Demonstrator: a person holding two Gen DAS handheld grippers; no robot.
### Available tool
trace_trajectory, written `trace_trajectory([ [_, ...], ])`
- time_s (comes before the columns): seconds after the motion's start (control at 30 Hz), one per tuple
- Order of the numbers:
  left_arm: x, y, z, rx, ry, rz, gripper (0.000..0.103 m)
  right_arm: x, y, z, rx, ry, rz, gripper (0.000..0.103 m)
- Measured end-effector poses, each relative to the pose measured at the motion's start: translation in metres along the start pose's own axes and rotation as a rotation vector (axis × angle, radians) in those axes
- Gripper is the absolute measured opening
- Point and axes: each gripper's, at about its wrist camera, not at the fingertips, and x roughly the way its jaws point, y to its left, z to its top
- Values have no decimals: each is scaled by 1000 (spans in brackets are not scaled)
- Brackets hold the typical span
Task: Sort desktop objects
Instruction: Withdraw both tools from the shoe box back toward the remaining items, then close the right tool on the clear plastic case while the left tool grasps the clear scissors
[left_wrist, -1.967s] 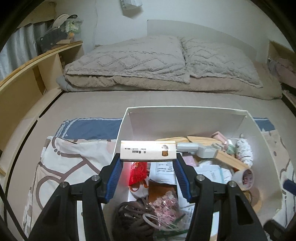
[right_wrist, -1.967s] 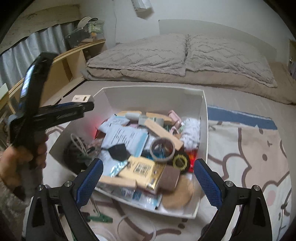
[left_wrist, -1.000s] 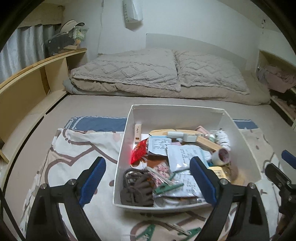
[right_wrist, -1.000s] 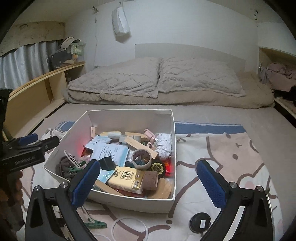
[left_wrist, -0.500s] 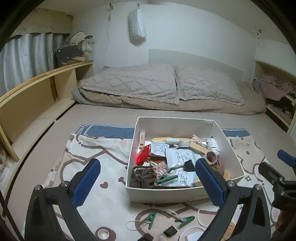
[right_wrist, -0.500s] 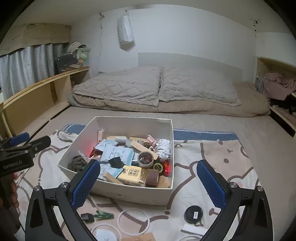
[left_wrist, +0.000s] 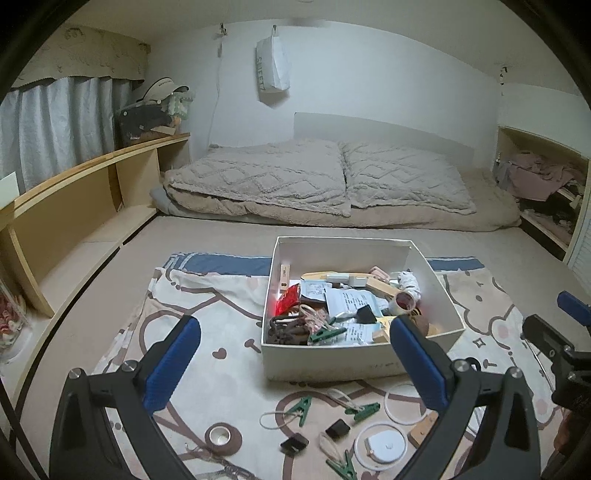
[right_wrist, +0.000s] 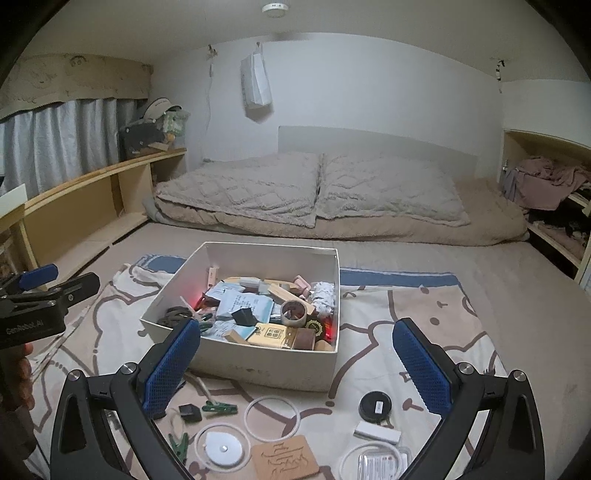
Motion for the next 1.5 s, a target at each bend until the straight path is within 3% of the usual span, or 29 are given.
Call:
trace_trajectory([
  [0.43, -37, 17, -31, -6, -57, 36, 103, -31, -7, -35, 6, -30, -35, 103],
  [0.83, -32, 20, -76, 10, -37, 54, 103, -32, -17, -78, 18, -40, -45, 103],
  [1.13, -15, 29, -112, 8, 0, 87, 103, -15, -32, -111, 45, 24, -91, 103],
  [1.5, 12, 63, -135, -67, 117, 115, 103, 3, -48, -133, 62, 94, -126, 103],
])
